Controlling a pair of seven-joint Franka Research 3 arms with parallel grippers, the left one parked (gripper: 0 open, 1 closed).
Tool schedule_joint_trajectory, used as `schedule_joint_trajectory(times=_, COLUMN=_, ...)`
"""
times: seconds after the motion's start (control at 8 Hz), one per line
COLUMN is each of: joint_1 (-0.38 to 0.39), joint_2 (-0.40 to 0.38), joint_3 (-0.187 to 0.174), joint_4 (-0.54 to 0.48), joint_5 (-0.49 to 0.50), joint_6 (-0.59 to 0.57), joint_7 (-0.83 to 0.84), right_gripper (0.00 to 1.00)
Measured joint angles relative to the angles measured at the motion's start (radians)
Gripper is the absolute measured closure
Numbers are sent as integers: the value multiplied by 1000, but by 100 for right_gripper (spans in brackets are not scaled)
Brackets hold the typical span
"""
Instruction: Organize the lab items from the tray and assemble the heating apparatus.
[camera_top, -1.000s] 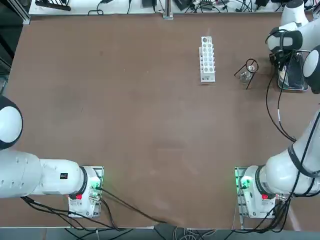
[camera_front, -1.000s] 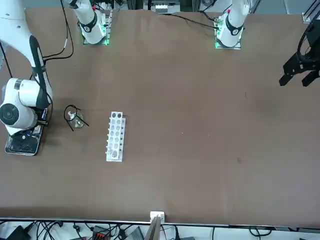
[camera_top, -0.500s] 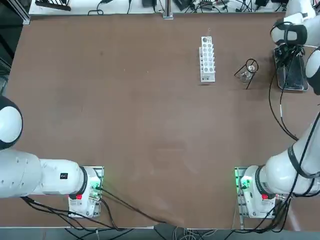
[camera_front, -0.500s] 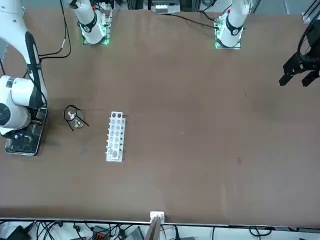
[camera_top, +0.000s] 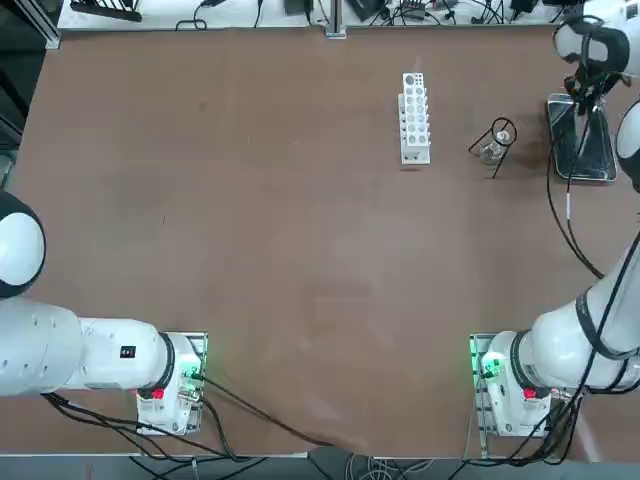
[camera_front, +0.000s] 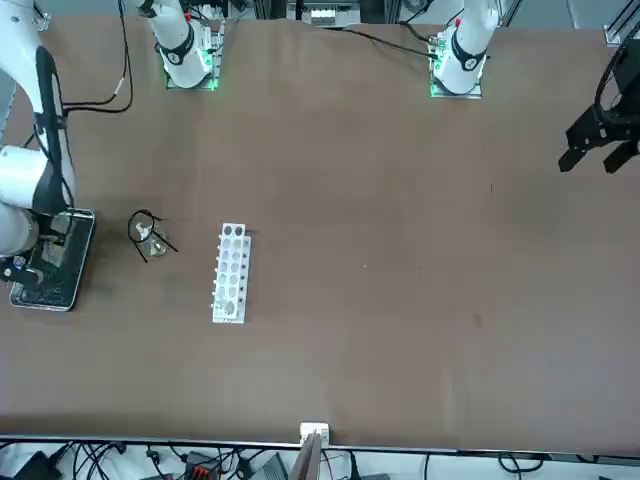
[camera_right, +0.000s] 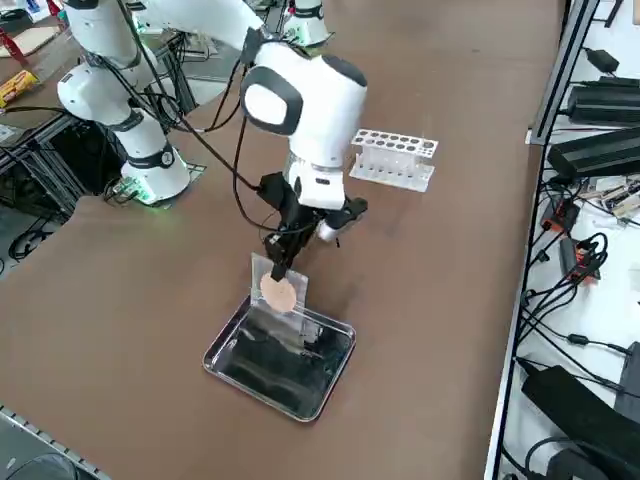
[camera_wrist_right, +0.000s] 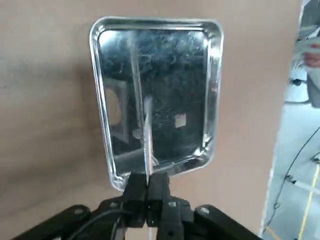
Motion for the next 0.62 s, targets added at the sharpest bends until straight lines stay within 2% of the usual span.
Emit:
schedule_joint_trajectory(times=0.38, joint_1=49, joint_2=-7, joint_3=8, joint_4=134, joint_5=-58, joint_6=-152, joint_7=-30, right_gripper=99)
schedule_joint_trajectory(times=0.62, joint_1=162, joint_2=-13, joint_3=11, joint_4=200, joint_5=-73, joint_6=-256, joint_7=-16, right_gripper=99)
